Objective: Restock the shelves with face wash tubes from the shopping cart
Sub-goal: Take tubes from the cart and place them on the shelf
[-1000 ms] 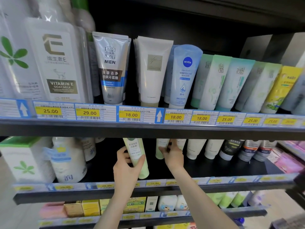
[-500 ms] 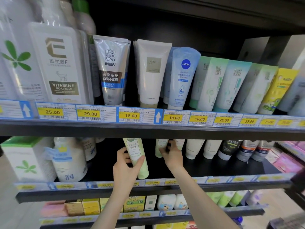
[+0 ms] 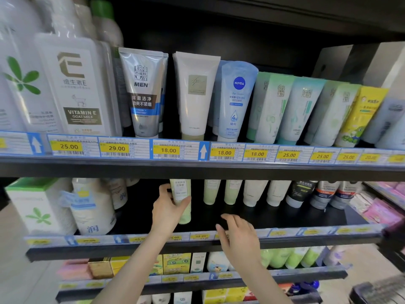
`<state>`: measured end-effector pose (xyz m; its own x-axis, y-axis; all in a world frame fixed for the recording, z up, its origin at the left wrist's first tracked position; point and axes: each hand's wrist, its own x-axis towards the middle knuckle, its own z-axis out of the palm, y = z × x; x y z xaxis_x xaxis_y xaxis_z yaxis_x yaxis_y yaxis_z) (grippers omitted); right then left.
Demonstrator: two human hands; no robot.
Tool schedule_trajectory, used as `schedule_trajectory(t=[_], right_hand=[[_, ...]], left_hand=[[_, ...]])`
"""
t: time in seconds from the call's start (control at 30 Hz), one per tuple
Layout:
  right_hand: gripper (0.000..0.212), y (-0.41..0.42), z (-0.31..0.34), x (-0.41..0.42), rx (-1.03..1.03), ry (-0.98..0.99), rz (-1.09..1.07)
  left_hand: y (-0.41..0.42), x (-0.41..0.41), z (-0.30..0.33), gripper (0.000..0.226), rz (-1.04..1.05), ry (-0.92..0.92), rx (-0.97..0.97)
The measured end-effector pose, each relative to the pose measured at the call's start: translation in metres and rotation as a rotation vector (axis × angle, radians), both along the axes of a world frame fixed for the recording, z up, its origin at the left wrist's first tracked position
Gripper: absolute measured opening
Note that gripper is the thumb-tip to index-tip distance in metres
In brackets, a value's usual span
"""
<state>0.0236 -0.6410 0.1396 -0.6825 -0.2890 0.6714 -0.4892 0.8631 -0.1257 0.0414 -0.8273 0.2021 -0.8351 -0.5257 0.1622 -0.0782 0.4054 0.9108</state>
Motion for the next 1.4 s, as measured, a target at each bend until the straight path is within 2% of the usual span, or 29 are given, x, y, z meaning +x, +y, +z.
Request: schedule_trajectory(t=[0.2,0.4,0.63,0.83,0.97,1.1,1.17,1.27,1.4], right_hand=[[0.061,-0.005,-0.005,0.004,-0.018,0.017,-0.060],[0.060,-0.004,-0.008,0.005,-0.048,0.084,-0.043],[0.036,-0.004,-0.011,0.003,-0.012,0.050,-0.049],[0.054,-0.003,-0.010,0.004,-0.030,0.054,-0.047],[0.038,-0.003,-0.008,0.005,-0.012,0.030,-0.041],[0.049,-0.003,-0.008,0.005,-0.007,-0.003,-0.042],[0.047,-0.004,-0.007,0.006,0.008,-0.021,-0.047],[0.041,-0.004,-0.002,0.009,0.039,-0.073,-0.058],[0.040,-0.005,0.007,0.011,0.034,-0.118,-0.064]], left_hand=[[0.007,-0.025,-0.001,0.056,0.010,-0.088,-0.084],[0.012,-0.047,-0.004,0.063,-0.007,-0.055,-0.058],[0.016,-0.058,-0.013,0.059,-0.031,-0.001,-0.057],[0.020,-0.060,-0.012,0.057,-0.034,0.018,-0.085],[0.021,-0.062,-0.009,0.055,-0.025,0.005,-0.102],[0.020,-0.059,-0.010,0.061,-0.042,-0.023,-0.106],[0.018,-0.056,-0.011,0.065,-0.027,-0.084,-0.112],[0.016,-0.045,-0.011,0.065,0.001,-0.178,-0.204],[0.016,-0.017,-0.012,0.051,-0.068,-0.241,-0.487]])
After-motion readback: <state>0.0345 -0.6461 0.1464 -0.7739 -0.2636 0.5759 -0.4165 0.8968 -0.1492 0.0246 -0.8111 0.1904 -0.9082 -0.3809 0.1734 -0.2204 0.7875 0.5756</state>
